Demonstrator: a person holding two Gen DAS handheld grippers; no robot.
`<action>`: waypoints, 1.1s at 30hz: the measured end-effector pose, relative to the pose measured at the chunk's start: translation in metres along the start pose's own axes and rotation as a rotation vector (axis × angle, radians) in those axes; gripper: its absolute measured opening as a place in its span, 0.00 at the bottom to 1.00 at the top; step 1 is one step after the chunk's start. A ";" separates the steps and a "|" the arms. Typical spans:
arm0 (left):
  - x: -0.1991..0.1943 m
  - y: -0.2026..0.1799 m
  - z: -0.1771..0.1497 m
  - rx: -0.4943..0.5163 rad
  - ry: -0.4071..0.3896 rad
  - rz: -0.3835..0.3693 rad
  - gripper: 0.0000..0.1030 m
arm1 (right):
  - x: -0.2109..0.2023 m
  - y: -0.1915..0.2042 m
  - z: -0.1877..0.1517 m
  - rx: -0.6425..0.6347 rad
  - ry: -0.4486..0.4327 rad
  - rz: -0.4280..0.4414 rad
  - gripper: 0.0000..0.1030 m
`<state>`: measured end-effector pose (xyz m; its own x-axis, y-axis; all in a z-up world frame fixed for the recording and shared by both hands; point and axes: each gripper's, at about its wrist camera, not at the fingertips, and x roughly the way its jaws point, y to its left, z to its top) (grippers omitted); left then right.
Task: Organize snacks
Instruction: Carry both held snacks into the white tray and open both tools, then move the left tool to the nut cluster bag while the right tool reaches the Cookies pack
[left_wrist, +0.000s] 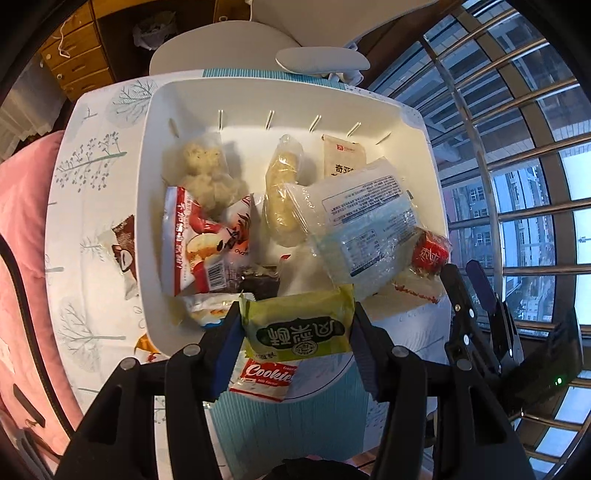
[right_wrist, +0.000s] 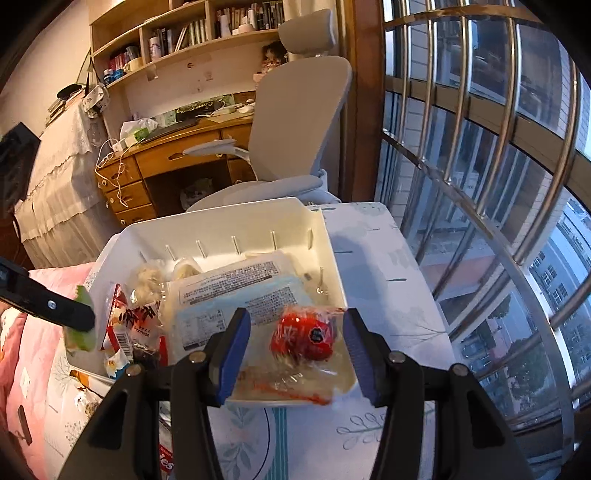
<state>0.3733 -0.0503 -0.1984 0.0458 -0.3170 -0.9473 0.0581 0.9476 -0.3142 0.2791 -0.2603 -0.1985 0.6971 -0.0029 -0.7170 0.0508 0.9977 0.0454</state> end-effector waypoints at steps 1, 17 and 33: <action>0.001 0.001 0.000 -0.004 0.000 -0.002 0.59 | 0.001 0.000 0.000 0.001 0.002 0.008 0.51; -0.028 0.012 -0.026 0.005 -0.036 -0.038 0.70 | -0.016 0.010 -0.007 0.083 0.052 0.044 0.51; -0.064 0.064 -0.122 0.102 -0.049 -0.043 0.70 | -0.072 0.052 -0.072 0.244 0.109 -0.004 0.57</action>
<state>0.2525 0.0359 -0.1652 0.0891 -0.3614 -0.9282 0.1623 0.9247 -0.3444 0.1796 -0.2033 -0.1944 0.6159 0.0141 -0.7877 0.2337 0.9516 0.1998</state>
